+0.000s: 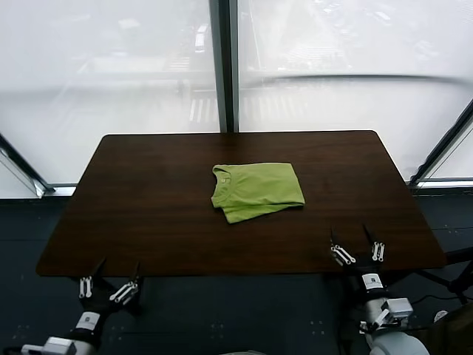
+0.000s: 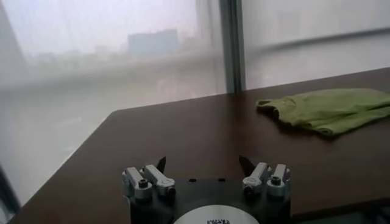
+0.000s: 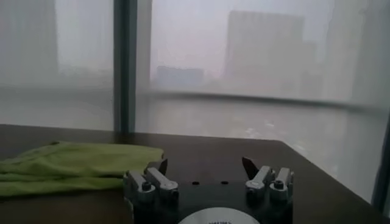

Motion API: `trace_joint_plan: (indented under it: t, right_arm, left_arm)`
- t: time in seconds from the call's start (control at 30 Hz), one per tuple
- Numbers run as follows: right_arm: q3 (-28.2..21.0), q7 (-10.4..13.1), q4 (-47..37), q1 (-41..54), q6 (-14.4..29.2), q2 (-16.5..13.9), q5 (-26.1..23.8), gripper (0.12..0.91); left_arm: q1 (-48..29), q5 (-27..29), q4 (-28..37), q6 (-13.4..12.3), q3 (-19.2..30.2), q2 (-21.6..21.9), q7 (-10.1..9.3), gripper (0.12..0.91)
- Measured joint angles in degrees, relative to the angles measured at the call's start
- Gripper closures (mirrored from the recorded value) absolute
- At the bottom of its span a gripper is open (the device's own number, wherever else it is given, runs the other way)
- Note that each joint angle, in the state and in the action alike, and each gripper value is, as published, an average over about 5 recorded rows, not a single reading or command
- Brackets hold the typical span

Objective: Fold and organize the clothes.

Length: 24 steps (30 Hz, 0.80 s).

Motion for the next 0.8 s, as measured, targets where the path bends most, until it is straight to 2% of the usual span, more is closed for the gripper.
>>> trace_joint_plan:
  t: [0.17,0.4,0.8]
  right_arm:
    - [-0.8,0.0,0.0,-0.3,0.0,0.2,-0.3,0.118]
    - [-1.3,0.0,0.2,-0.4,-0.2,0.2,-0.6,0.118]
    - [-1.4,0.2,0.9,-1.4,-0.3,0.5,-1.0,0.118]
  left_arm:
    - [0.6,0.1,-0.1,-0.4,-0.5,-0.5,0.13,0.123]
    - [1.8,0.1,-0.2,-1.1,-0.8,-0.9,1.8,0.123]
    - [3.6,0.1,-0.8,-1.2,-1.7,-1.1,2.15,0.123]
